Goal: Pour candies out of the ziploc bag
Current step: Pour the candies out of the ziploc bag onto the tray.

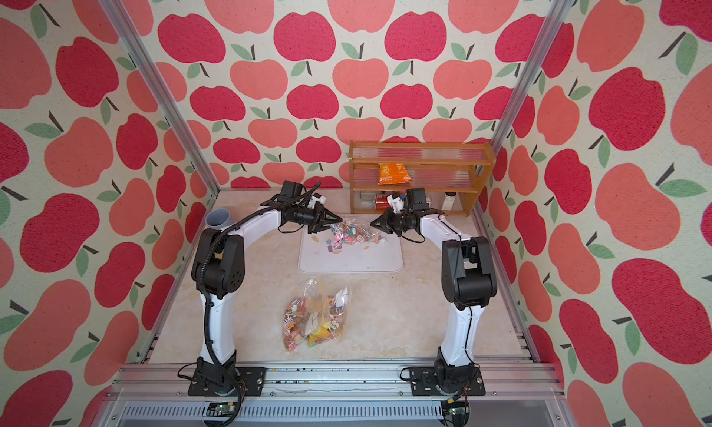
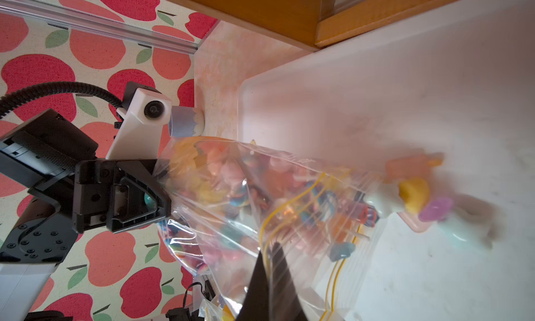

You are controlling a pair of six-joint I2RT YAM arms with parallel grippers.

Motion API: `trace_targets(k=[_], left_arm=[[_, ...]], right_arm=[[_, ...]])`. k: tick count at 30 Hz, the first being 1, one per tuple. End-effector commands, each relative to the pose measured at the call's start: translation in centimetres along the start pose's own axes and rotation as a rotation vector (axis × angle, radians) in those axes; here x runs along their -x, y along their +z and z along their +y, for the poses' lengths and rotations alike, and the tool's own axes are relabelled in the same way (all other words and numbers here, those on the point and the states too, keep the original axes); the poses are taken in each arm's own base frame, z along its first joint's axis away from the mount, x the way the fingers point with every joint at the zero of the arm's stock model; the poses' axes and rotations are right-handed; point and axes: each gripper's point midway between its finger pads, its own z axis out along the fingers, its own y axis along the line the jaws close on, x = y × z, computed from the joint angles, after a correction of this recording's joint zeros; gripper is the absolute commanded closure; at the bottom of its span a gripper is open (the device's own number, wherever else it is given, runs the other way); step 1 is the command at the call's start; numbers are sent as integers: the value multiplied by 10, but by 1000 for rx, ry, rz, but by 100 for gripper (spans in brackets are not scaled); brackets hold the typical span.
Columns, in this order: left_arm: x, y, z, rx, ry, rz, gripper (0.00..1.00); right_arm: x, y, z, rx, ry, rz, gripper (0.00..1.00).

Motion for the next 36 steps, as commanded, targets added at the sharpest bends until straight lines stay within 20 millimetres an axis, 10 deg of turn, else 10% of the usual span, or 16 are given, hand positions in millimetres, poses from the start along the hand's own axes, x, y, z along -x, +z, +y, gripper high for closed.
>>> trace_targets(k=[1, 36], left_arm=[[18, -28, -21, -15, 62, -59, 90], [23, -117, -26, -15, 67, -176, 91]], right_arm=[[13, -8, -29, -79, 63, -39, 100], [10, 47, 12, -33, 20, 36, 100]])
